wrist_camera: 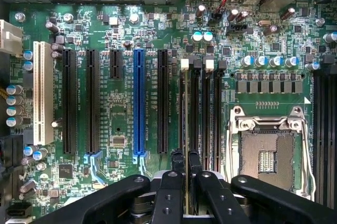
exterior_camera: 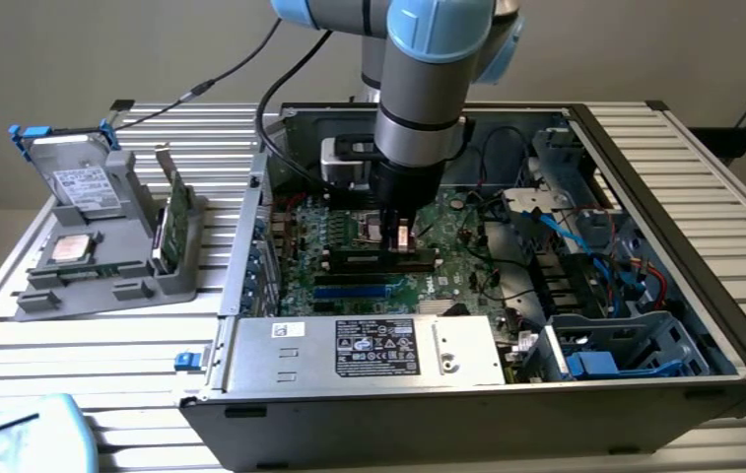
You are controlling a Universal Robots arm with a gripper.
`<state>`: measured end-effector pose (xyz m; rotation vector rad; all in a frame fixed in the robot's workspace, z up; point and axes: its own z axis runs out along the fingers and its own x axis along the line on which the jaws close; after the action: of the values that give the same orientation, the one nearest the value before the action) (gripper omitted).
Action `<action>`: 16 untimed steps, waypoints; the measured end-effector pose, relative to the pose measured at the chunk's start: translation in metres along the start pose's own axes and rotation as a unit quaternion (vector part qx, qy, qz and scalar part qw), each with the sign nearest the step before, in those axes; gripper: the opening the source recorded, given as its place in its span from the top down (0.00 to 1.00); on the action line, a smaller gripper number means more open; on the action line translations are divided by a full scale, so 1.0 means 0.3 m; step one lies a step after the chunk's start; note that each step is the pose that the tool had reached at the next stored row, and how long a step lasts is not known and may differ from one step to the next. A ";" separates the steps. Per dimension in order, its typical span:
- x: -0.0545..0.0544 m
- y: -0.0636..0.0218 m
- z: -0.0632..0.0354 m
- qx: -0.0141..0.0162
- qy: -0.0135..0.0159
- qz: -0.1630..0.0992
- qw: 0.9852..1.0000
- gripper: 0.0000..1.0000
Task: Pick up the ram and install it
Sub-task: 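Insert the ram into the slot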
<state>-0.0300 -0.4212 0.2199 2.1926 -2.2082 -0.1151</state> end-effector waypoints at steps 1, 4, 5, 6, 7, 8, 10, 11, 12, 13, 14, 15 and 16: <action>0.000 0.000 0.000 0.000 0.000 0.000 1.000 0.85; 0.000 0.000 0.001 0.000 0.000 0.000 1.000 0.85; -0.001 0.000 0.001 0.000 0.000 0.000 1.000 0.85; -0.001 0.000 0.002 0.000 0.000 0.000 1.000 0.85; -0.002 0.000 0.002 0.000 0.001 0.000 1.000 0.85; -0.002 0.000 0.003 0.000 0.001 0.000 1.000 0.85; -0.002 0.000 0.004 0.000 0.002 0.000 1.000 0.85; -0.003 0.000 0.004 0.000 0.002 0.000 1.000 0.85; -0.003 0.000 0.005 0.000 0.002 0.000 1.000 0.85; -0.003 0.000 0.006 0.000 0.002 0.000 1.000 0.85; -0.004 0.000 0.007 0.000 0.002 0.000 1.000 0.85; -0.005 -0.001 0.008 0.000 0.003 0.000 1.000 0.85; -0.005 -0.001 0.009 0.000 0.003 0.000 1.000 0.85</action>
<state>-0.0300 -0.4196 0.2173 2.1898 -2.2060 -0.1086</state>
